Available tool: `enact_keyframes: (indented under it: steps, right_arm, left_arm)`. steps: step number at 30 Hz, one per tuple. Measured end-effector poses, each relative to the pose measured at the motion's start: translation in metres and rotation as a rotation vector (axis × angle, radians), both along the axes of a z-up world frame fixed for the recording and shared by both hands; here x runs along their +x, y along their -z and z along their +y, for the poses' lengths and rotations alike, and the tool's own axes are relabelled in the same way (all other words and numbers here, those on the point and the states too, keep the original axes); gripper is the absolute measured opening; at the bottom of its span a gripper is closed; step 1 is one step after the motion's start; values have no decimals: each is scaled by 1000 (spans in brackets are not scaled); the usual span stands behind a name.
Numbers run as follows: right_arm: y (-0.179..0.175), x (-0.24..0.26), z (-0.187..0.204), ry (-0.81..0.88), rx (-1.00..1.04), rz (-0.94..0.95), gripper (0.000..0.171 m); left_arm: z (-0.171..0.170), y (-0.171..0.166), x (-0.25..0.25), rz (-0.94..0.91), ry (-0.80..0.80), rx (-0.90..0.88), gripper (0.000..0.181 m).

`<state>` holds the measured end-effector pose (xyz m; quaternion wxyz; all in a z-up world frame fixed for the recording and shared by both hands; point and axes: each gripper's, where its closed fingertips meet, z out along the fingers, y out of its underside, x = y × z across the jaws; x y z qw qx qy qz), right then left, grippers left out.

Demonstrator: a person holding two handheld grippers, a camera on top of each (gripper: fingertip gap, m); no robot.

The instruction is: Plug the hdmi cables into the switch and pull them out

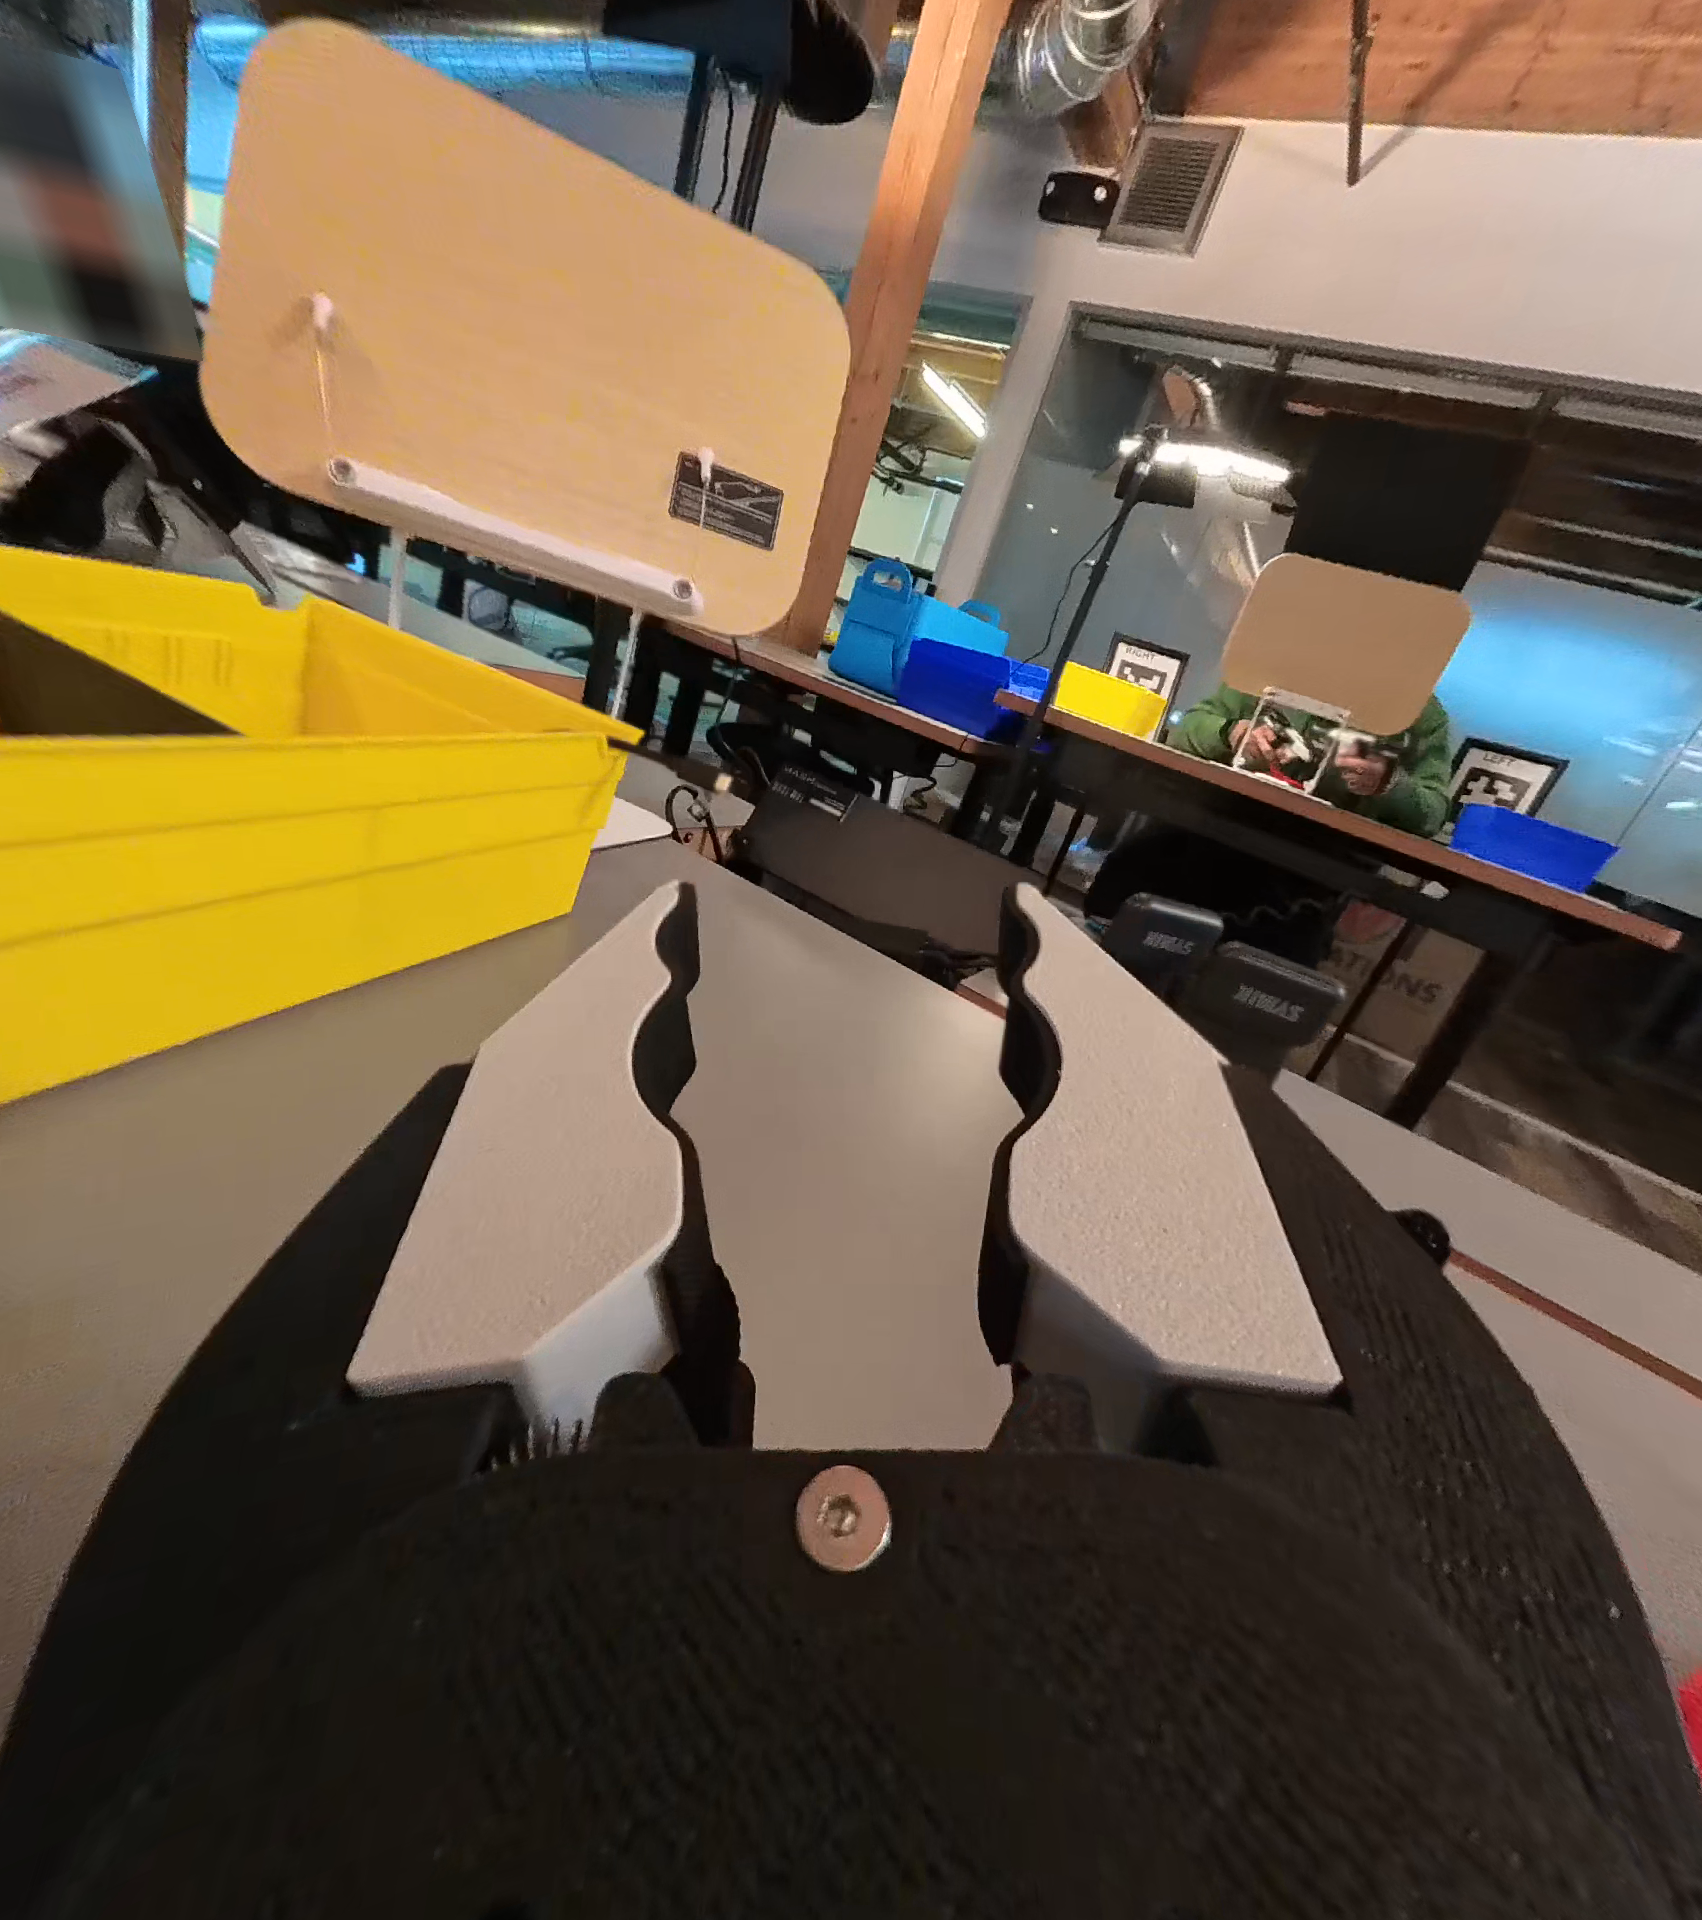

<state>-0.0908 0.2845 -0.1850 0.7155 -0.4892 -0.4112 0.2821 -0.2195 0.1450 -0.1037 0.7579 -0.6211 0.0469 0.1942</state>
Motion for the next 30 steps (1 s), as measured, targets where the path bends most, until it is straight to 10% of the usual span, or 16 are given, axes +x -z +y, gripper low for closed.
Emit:
enact_keyframes:
  steps: [17,30]
  right_arm:
    - [28,36,113,329,-132,4,45]
    - [10,117,127,609,37,-2,37]
  left_arm:
    - [72,-1,-105,128,-173,-201,38]
    - [105,136,-157,-322,60,-1110,50]
